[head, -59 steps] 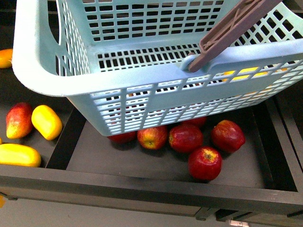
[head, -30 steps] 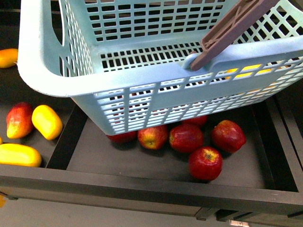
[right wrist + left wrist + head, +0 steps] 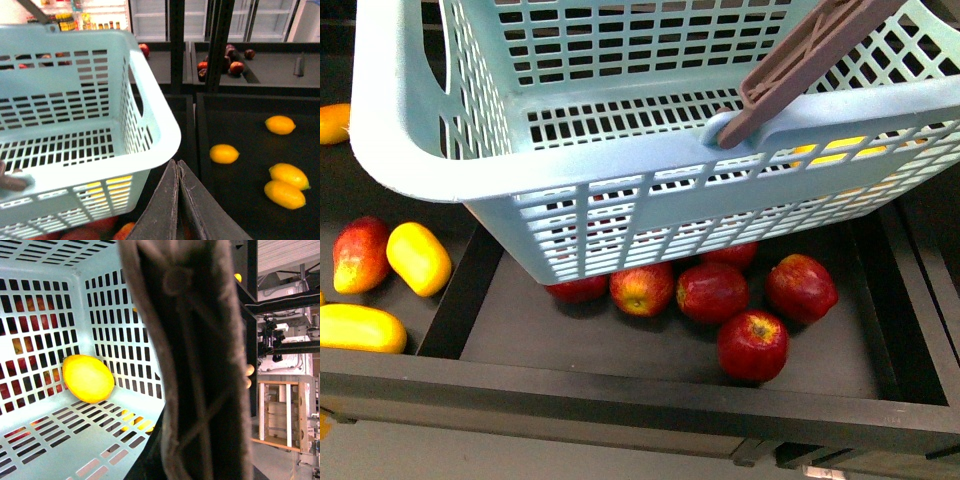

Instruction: Pick lemon and mango into basket

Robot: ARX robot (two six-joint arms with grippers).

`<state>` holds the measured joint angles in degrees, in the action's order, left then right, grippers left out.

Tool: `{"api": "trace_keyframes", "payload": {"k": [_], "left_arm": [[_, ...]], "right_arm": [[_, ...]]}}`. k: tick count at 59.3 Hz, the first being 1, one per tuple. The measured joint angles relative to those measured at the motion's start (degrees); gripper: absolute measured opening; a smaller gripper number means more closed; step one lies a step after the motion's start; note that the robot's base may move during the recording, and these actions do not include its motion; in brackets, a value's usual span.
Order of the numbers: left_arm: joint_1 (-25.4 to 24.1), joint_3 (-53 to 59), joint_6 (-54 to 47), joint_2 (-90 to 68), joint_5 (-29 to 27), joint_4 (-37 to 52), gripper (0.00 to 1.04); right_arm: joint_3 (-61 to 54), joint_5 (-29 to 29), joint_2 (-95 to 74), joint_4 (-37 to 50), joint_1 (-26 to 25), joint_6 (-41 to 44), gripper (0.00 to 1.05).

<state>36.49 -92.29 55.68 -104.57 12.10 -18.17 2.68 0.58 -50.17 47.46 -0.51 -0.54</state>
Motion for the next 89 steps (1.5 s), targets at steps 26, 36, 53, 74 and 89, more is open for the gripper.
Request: {"api": "trace_keyframes", "payload": {"k": [26,36,53,74,89], "left_arm": [[0.04,0.02,-0.04,0.0,-0.07,0.02,0.05],[0.04,0.0,-0.04,0.0,-0.07,0.02,0.05],[0.04,0.02,-0.09,0.0,-0.09,0.02,0.05],[0.04,0.0,-0.07,0.0,-0.07,0.02,0.05],[0.04,0.02,-0.09,0.0,-0.11,0.02,0.05]], "right_arm": [[-1.64,-0.55,12.17,-9.88,0.31,0.24,0.28],[-1.64,-0.55,12.24,-9.94,0.31,0.22,0.54],[-1.64,-0.55,12.24,-9.94,0.31,0.22,0.98],[-1.64,-0.55,12.24,-9.94,0.31,0.22,0.96],[-1.64,-0.63,12.26,-9.94,0.31,0.22,0.96]]}}
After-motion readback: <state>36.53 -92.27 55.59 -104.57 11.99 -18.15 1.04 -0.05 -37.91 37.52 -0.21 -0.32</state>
